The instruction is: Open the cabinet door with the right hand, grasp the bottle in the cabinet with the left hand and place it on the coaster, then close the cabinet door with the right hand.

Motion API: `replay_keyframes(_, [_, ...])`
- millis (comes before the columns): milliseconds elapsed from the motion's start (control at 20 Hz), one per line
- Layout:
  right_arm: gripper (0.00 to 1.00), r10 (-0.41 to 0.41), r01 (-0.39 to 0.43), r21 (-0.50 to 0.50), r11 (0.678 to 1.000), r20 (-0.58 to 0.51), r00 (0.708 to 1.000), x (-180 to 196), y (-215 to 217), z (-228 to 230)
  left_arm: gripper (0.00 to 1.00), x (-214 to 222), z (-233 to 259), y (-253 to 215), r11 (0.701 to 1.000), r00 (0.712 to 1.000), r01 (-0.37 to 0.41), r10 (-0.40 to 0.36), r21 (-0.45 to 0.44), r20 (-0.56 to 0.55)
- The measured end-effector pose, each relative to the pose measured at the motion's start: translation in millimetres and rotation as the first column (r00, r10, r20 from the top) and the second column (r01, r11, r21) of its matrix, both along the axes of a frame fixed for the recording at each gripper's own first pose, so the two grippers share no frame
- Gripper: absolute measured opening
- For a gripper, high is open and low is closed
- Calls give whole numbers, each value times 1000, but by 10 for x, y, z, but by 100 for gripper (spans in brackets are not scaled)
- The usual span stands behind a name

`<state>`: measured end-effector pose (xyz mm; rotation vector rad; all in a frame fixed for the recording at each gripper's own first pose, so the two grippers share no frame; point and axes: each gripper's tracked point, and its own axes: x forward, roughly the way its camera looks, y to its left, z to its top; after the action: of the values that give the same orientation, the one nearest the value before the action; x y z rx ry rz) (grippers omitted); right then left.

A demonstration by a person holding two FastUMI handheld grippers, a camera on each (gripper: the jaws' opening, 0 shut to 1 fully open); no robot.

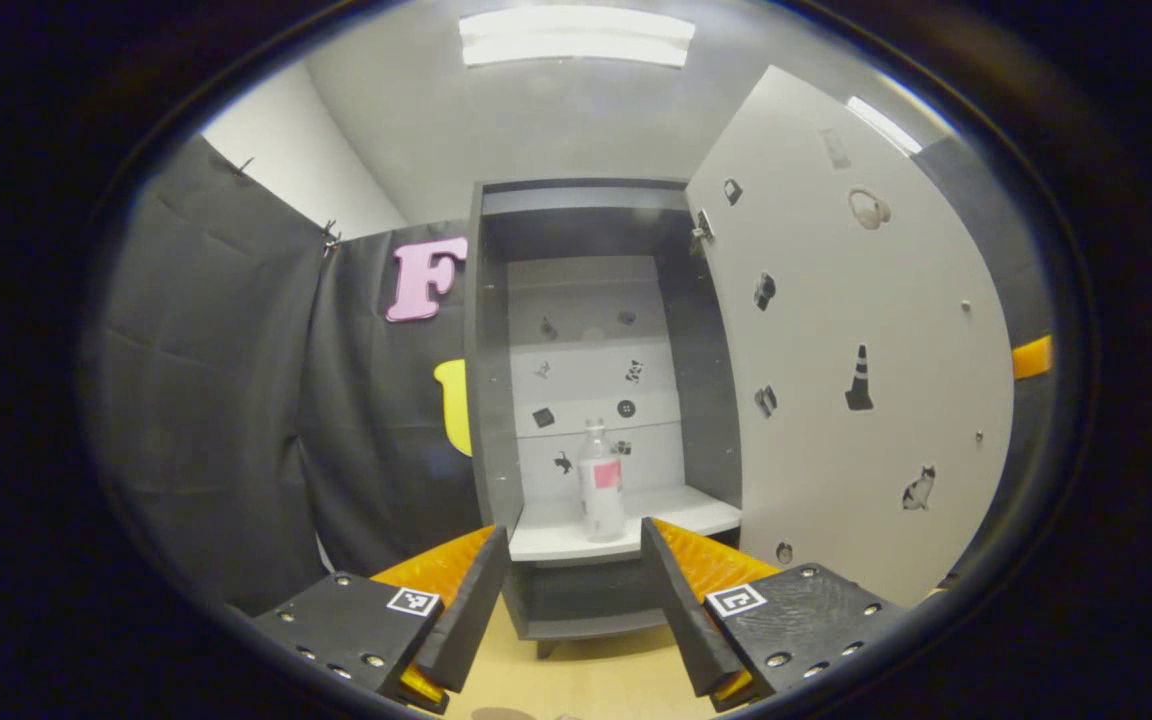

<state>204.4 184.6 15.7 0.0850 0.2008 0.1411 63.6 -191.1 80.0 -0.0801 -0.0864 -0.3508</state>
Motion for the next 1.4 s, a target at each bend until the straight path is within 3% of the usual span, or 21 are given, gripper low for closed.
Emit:
replay_keyframes(100, [94, -44, 44, 8, 999, 3, 999, 17, -83, -23, 81, 225, 26, -92, 999, 999, 28, -28, -25, -18])
replay_keyframes(300, [98, -130, 130, -10, 991, -1, 992, 81, -256, -108, 80, 694, 29, -228, 996, 996, 63, -66, -58, -53])
replay_keyframes(350, [94, -147, 147, -13, 989, -3, 989, 94, -268, -132, 81, 802, 21, -259, 996, 996, 70, -74, -60, -58])
replay_keyframes(550, [99, -208, 208, -31, 978, -9, 978, 154, -368, -183, 80, 1220, -42, -433, 994, 993, 98, -100, -47, -63])
replay_keyframes(650, [99, -241, 241, -36, 970, -12, 970, 193, -409, -199, 80, 1402, -98, -549, 992, 991, 117, -119, -39, -66])
replay_keyframes(700, [94, -258, 257, -36, 966, -16, 966, 213, -420, -215, 80, 1497, -139, -617, 991, 989, 128, -130, -38, -74])
replay_keyframes(800, [99, -290, 289, -39, 957, -26, 957, 249, -462, -258, 80, 1667, -222, -741, 988, 985, 147, -150, -39, -88])
replay_keyframes(850, [94, -306, 305, -42, 952, -33, 951, 259, -482, -278, 80, 1755, -258, -791, 987, 983, 155, -158, -37, -93])
replay_keyframes(1050, [94, -350, 347, -60, 936, -50, 936, 298, -502, -353, 80, 2058, -385, -915, 986, 980, 167, -169, -30, -101])
replay_keyframes(1100, [99, -358, 354, -66, 933, -54, 932, 316, -499, -379, 80, 2105, -422, -932, 985, 980, 168, -170, -31, -103])
replay_keyframes(1300, [99, -388, 382, -75, 921, -81, 918, 357, -489, -488, 81, 2350, -560, -1040, 982, 975, 185, -187, -28, -118])
replay_keyframes(1350, [94, -396, 391, -70, 918, -89, 914, 364, -485, -509, 81, 2393, -576, -1063, 981, 974, 191, -192, -25, -119])
replay_keyframes(1400, [99, -404, 400, -61, 914, -92, 910, 376, -479, -519, 81, 2451, -594, -1085, 981, 974, 192, -193, -21, -118])
